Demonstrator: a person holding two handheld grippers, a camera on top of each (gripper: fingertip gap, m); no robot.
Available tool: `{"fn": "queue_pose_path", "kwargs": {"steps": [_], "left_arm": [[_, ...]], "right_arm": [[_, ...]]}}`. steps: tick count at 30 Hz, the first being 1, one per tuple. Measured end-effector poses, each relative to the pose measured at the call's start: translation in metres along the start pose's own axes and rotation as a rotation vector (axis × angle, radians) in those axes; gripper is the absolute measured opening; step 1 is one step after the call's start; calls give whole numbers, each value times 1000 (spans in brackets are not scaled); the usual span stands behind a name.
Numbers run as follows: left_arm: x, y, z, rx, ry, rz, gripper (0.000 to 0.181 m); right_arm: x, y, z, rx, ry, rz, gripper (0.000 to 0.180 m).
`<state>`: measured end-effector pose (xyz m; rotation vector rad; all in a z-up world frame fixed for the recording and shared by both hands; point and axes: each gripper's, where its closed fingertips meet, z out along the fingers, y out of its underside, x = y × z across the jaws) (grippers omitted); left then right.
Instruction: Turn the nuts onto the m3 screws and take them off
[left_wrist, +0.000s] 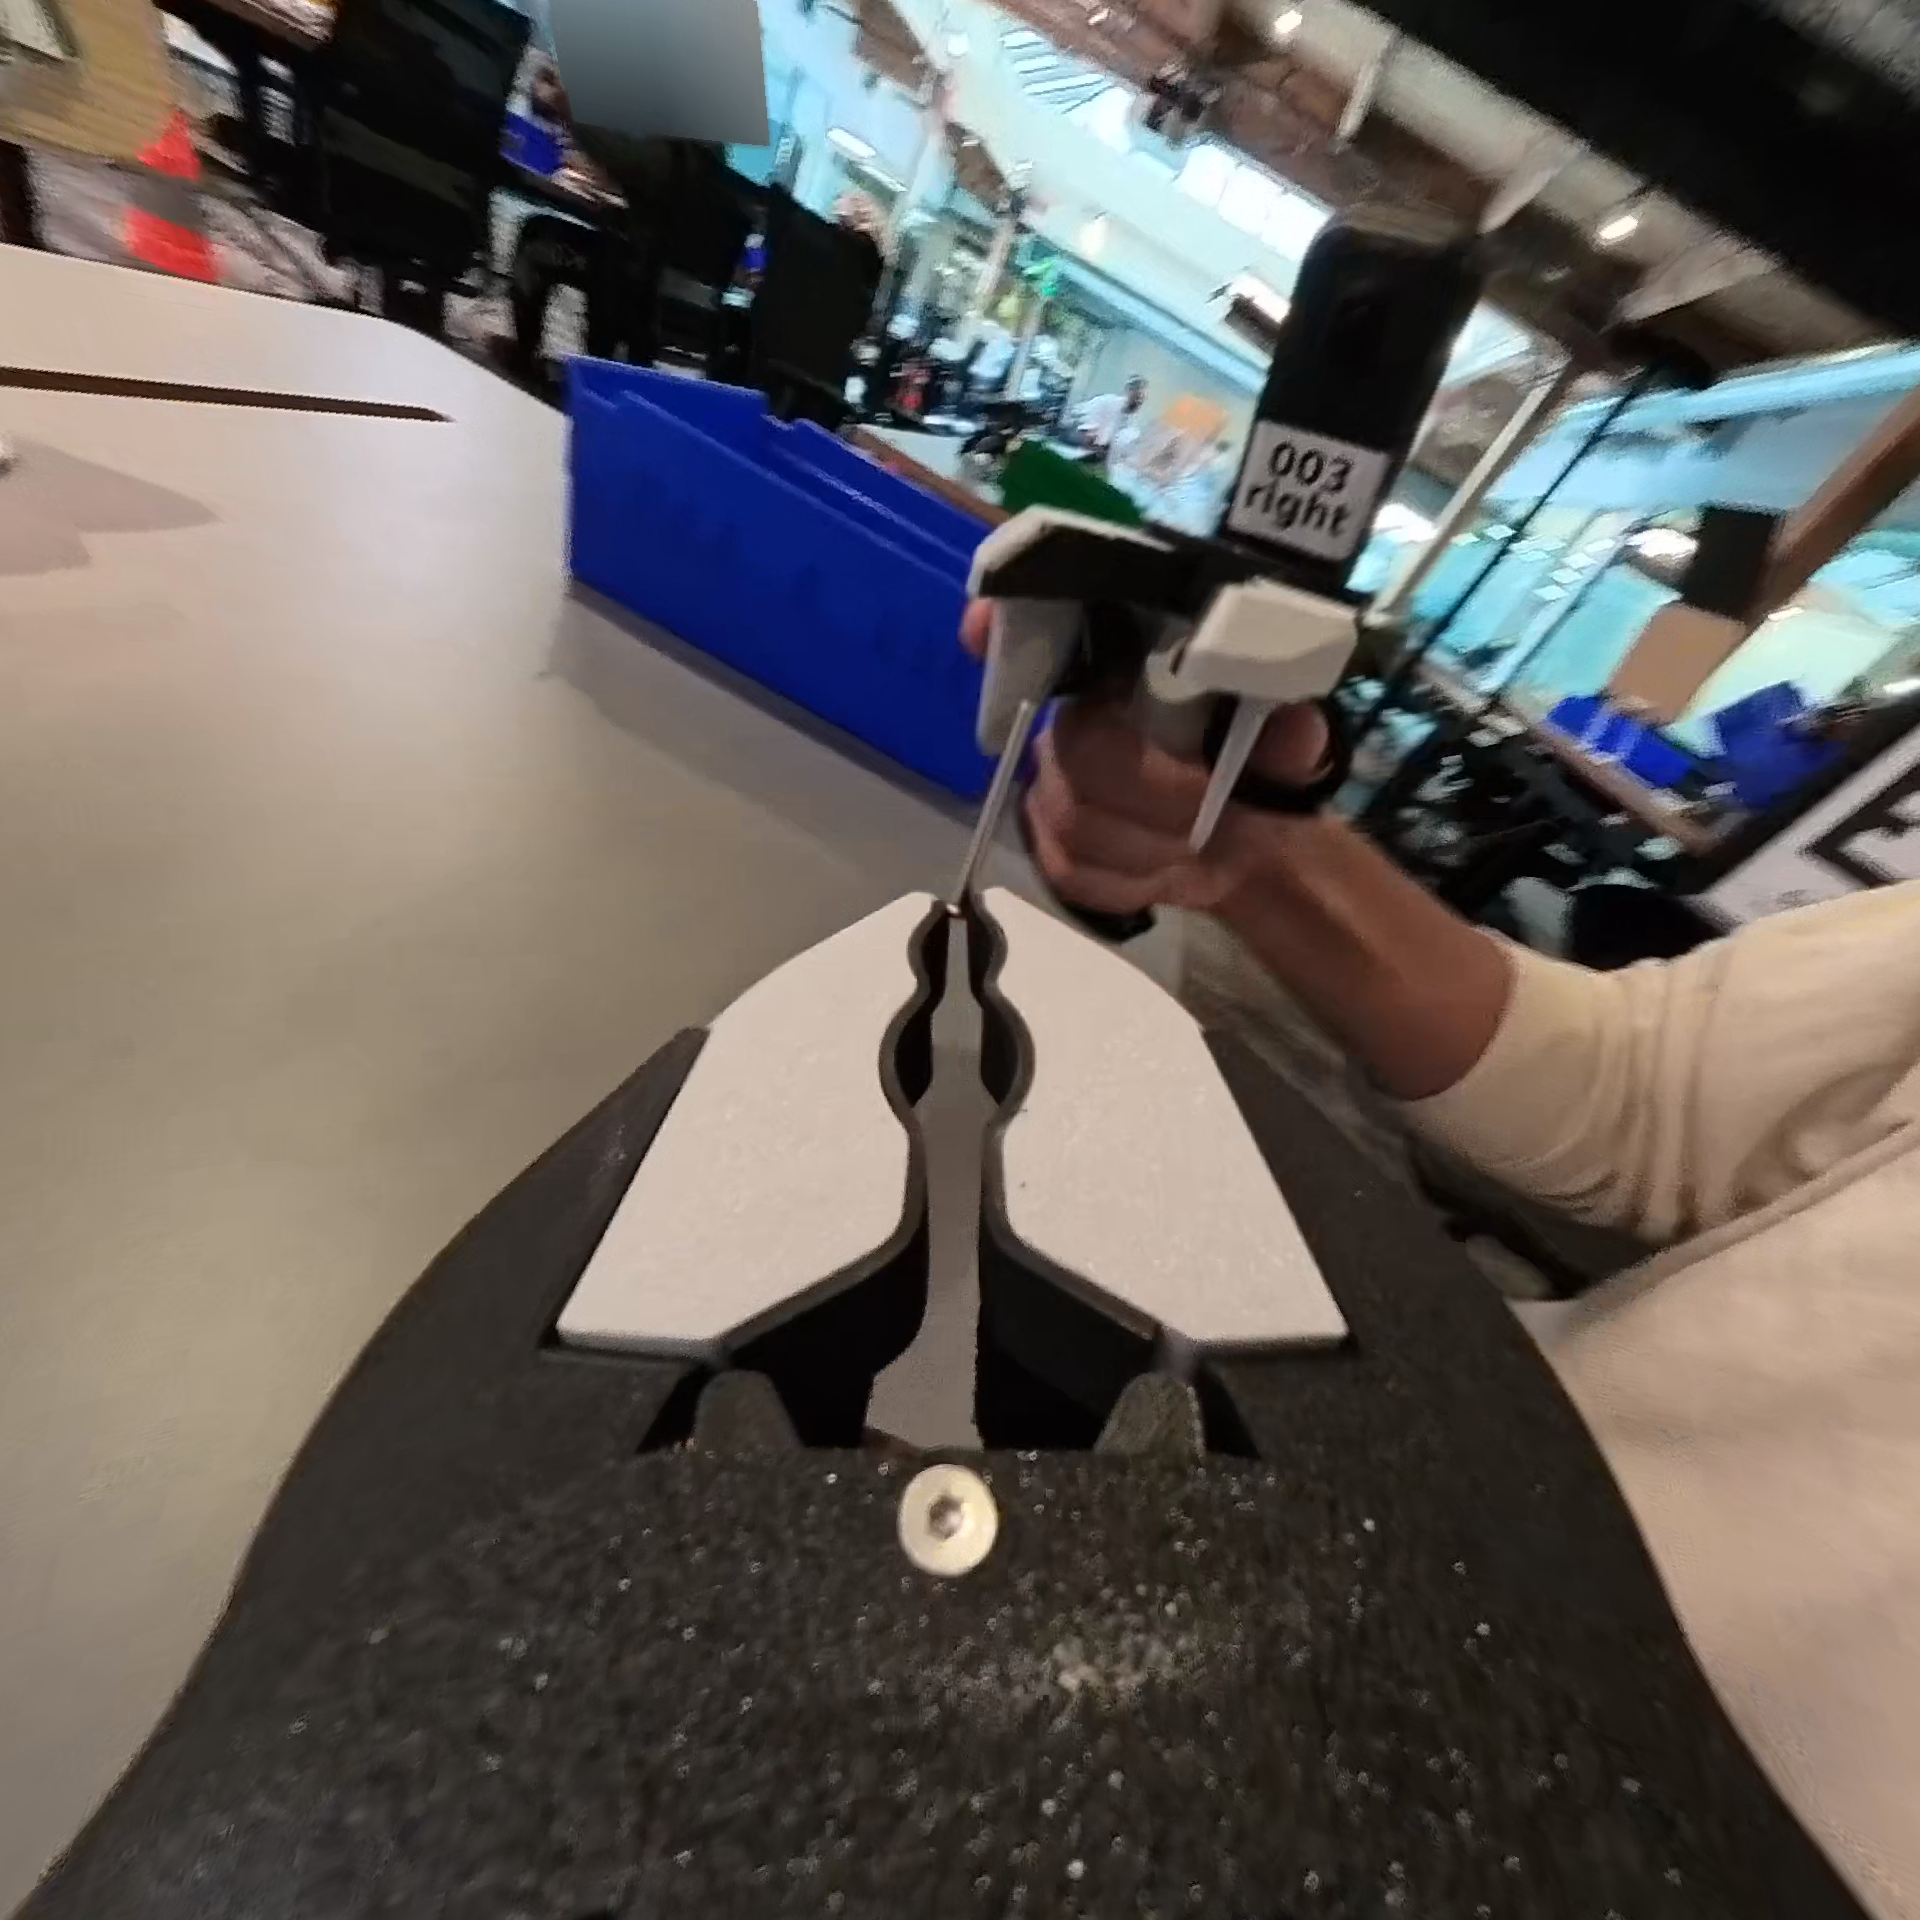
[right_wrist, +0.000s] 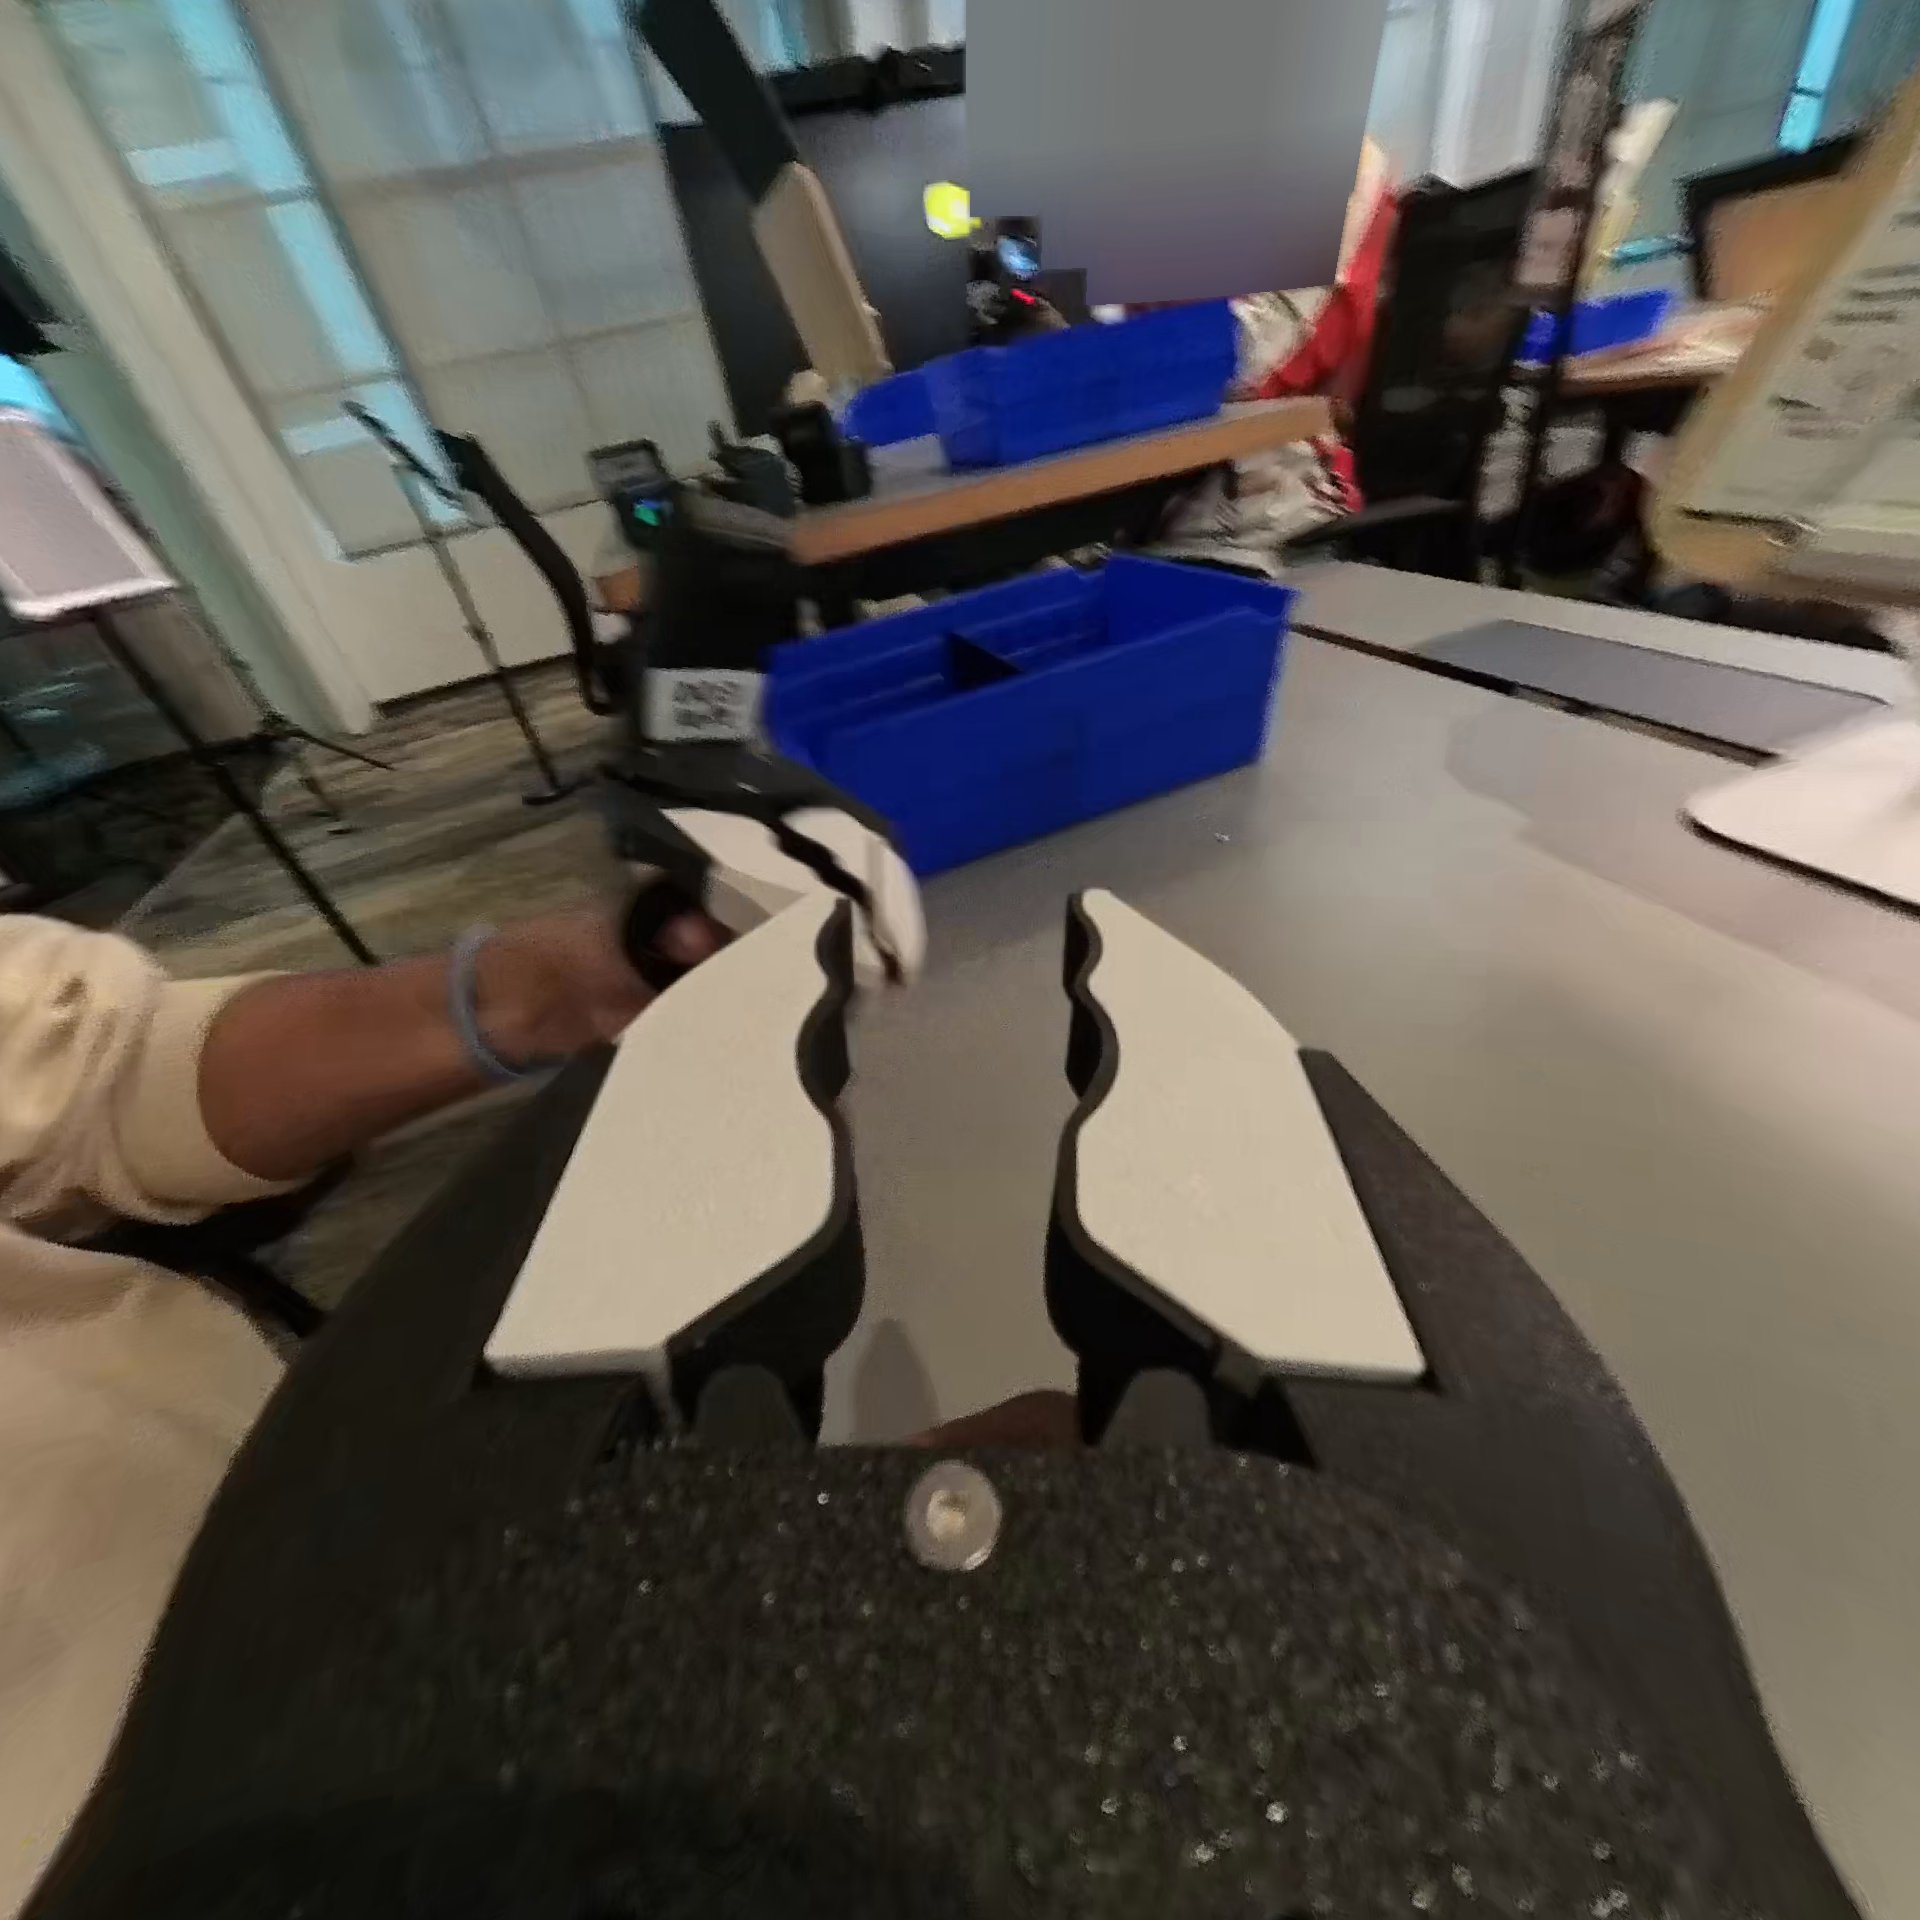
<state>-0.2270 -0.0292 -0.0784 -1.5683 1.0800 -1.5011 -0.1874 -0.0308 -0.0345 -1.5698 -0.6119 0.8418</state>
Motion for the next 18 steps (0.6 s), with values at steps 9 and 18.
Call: {"fn": "queue_pose_path", "kwargs": {"steps": [9, 18], "left_arm": [[-47, 5, -84, 131, -642, 212, 3], [-47, 0, -86, 179, -666, 231, 4]], "right_arm": [[44, 69, -56, -260, 560, -86, 34], [40, 72, -45, -199, 529, 11, 29]]}}
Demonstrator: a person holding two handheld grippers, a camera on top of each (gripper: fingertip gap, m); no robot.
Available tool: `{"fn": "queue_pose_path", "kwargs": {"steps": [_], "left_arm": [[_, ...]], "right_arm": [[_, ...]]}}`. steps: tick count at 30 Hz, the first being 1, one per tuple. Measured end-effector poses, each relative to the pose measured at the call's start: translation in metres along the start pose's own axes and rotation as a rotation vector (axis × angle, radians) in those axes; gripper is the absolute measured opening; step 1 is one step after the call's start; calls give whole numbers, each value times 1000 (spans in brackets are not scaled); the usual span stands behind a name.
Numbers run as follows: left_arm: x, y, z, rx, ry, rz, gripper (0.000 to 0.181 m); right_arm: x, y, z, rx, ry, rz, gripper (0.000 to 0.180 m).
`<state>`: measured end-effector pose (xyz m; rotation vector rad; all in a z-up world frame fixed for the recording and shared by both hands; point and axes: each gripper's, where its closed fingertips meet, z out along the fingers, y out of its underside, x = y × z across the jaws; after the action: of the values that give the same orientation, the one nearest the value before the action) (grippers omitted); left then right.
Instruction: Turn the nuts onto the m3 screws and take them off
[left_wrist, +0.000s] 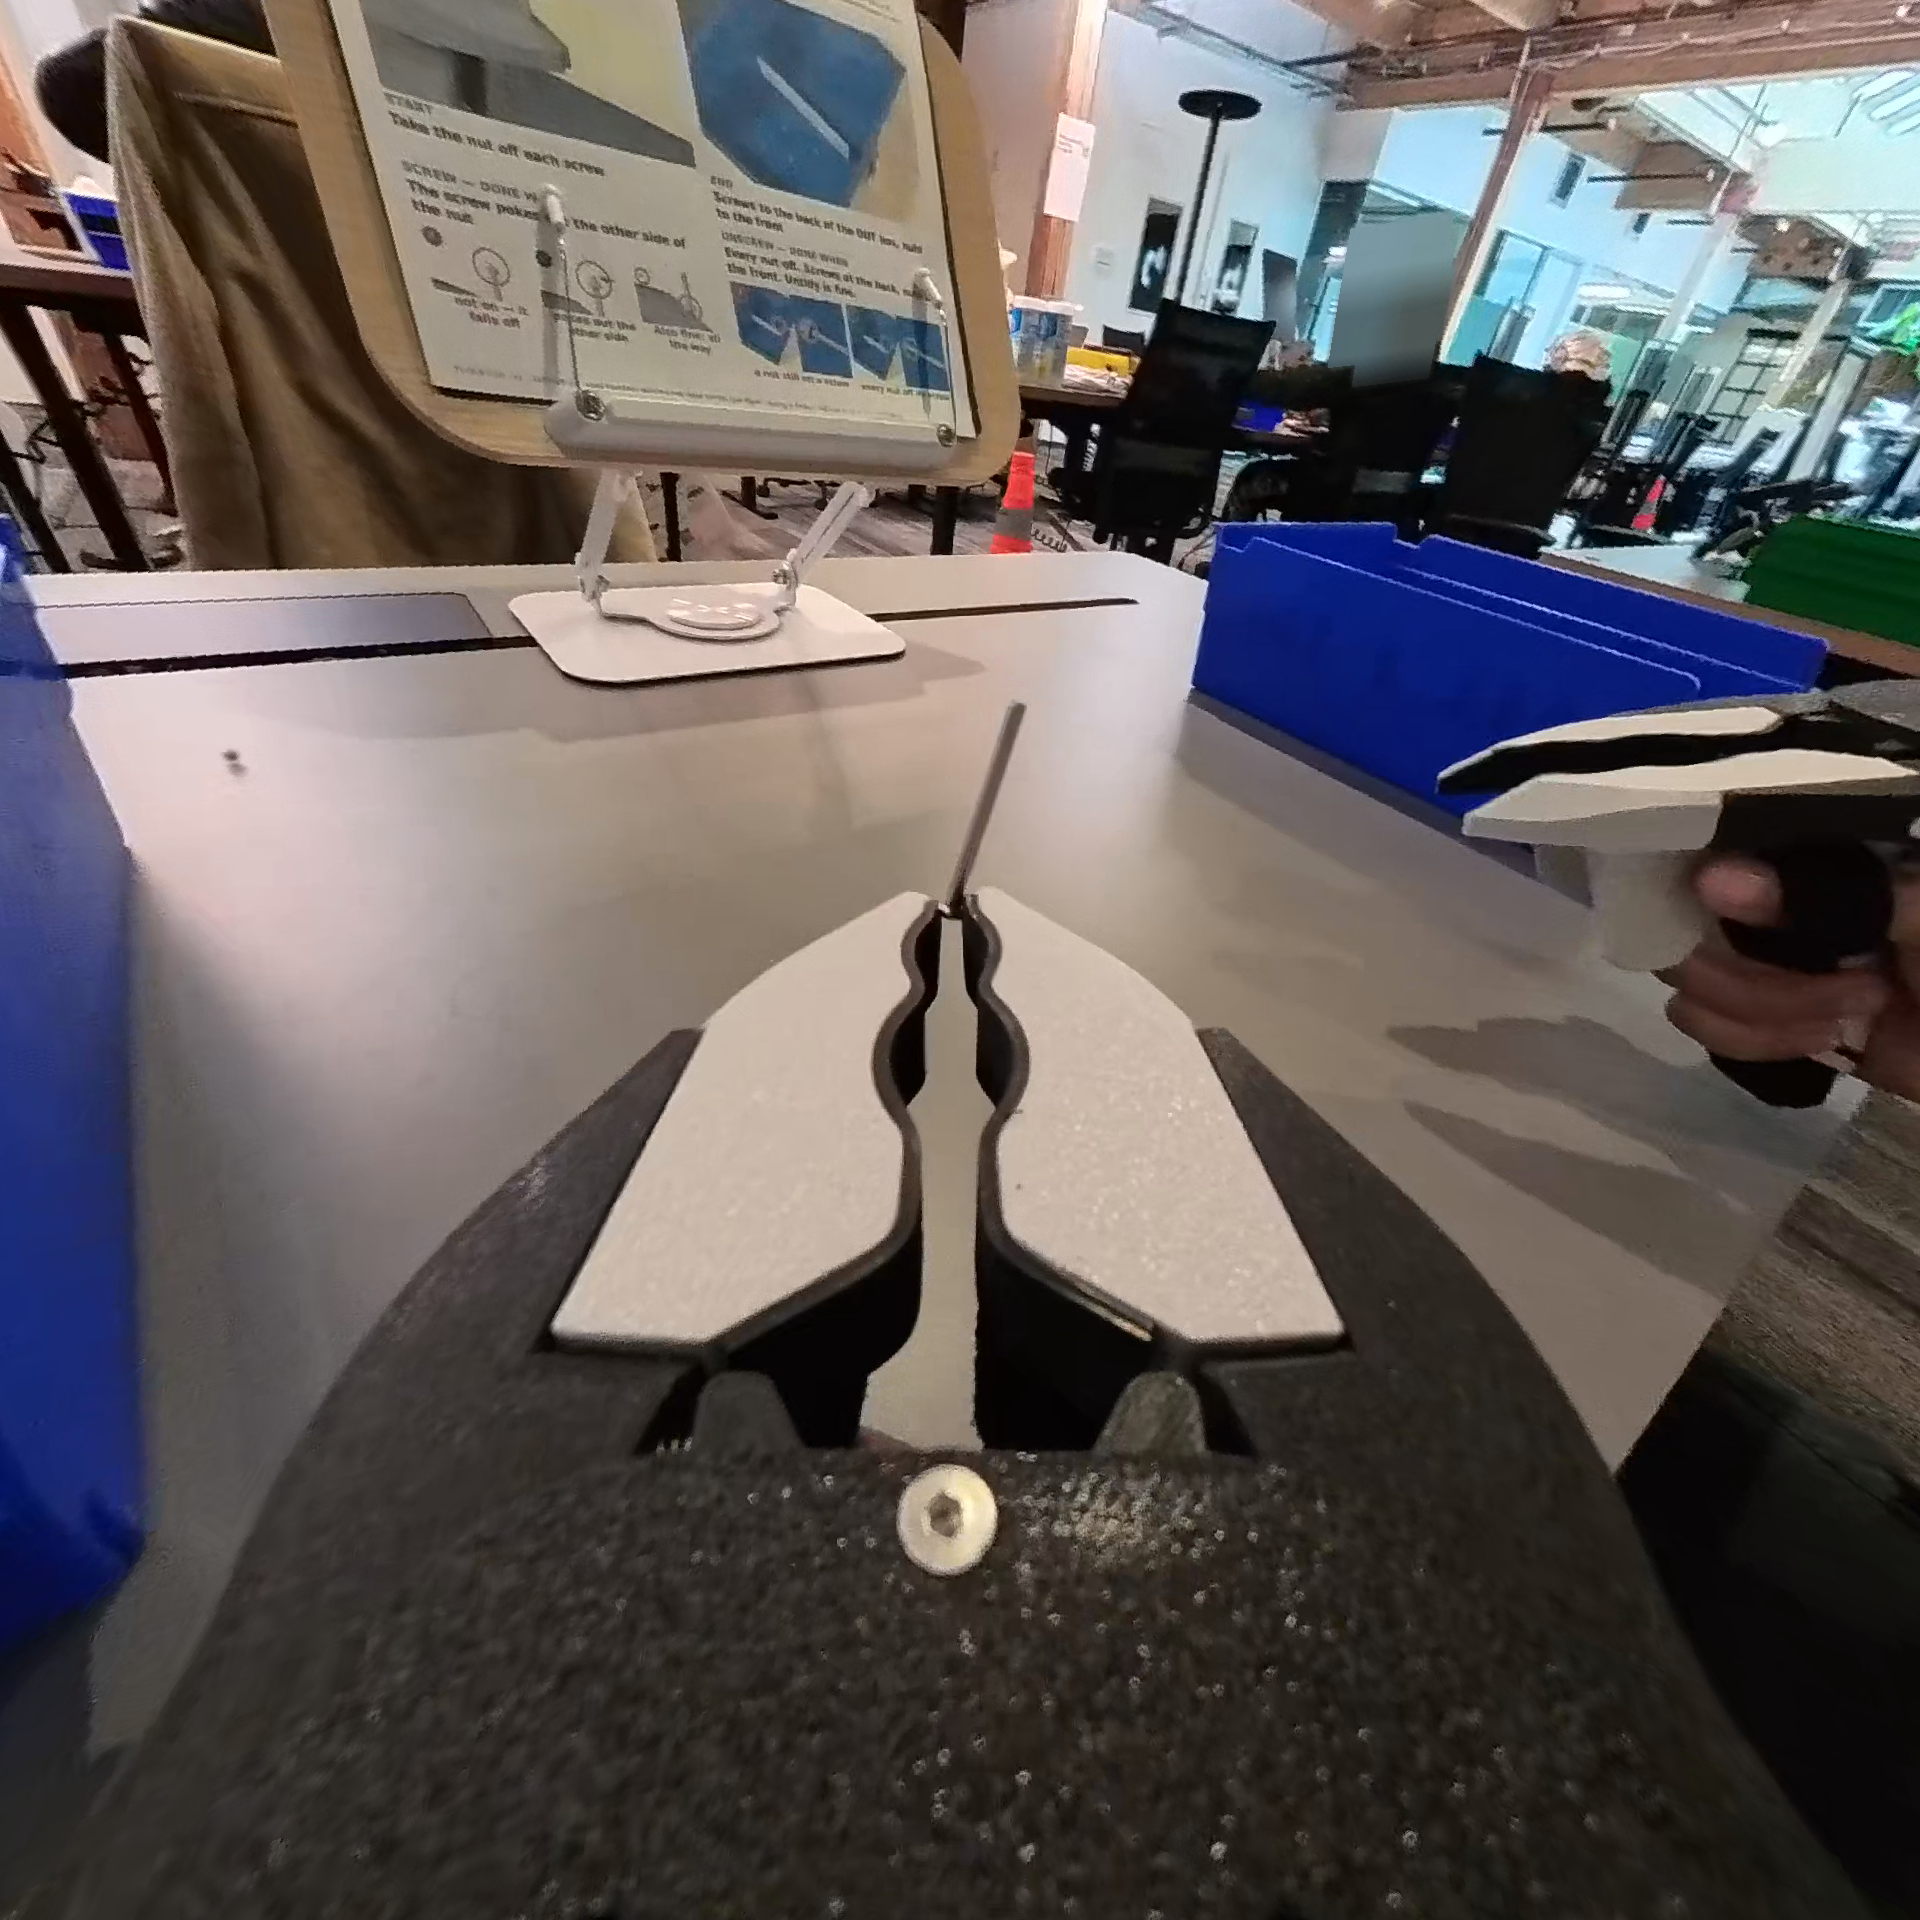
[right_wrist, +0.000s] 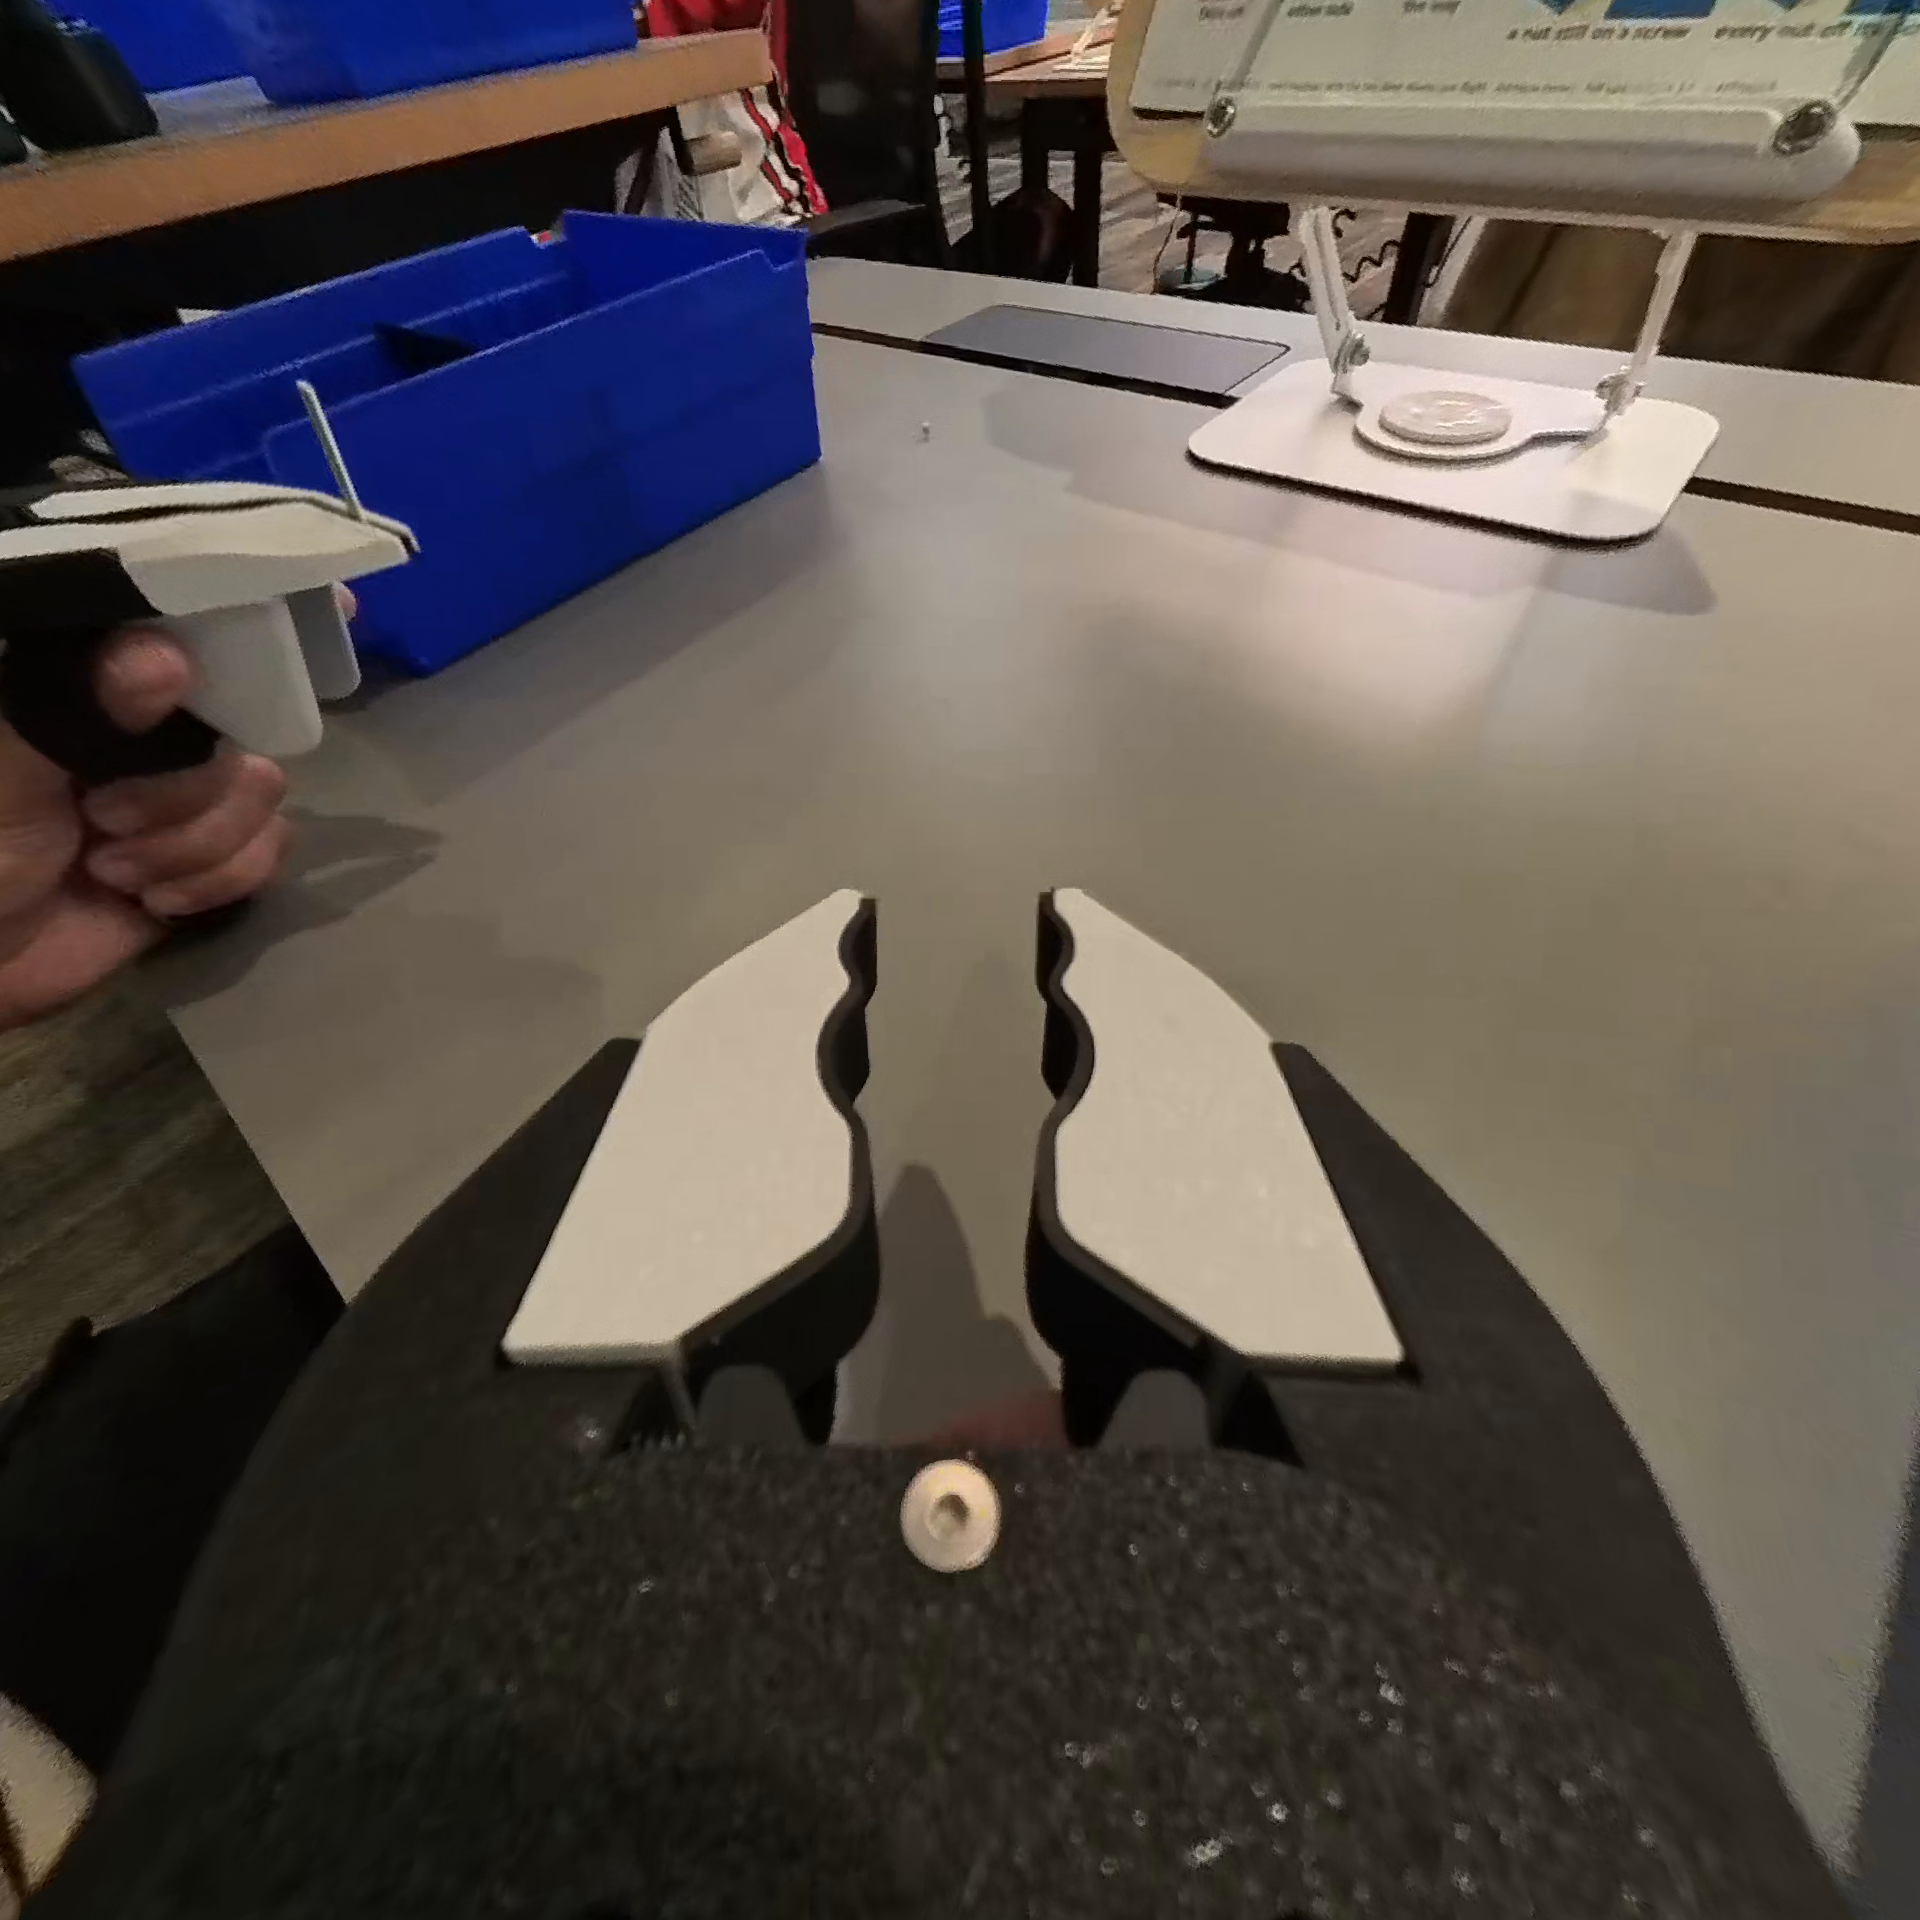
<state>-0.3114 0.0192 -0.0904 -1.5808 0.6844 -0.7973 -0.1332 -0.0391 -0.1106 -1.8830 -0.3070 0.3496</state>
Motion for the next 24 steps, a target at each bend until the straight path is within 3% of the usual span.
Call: {"fn": "queue_pose_path", "kwargs": {"steps": [4, 8, 15, 19, 24], "left_arm": [[-6, -3, -3, 27, -42, -13, 3], [-13, -6, -5, 48, -70, -46, 4], [-7, -12, -9, 108, -34, -5, 3], [3, -10, -7, 92, -16, 67, 4], [13, -6, -4, 78, 2, 141, 4]], "right_arm": [[-2, -5, 13, -23, -10, -44, 31], [0, -33, 58, -76, -50, -133, 33], [-7, -106, 208, -193, -210, -328, 28], [-16, -120, 300, -346, -269, -440, 30], [-23, -122, 386, -498, -316, -409, 26]]}}
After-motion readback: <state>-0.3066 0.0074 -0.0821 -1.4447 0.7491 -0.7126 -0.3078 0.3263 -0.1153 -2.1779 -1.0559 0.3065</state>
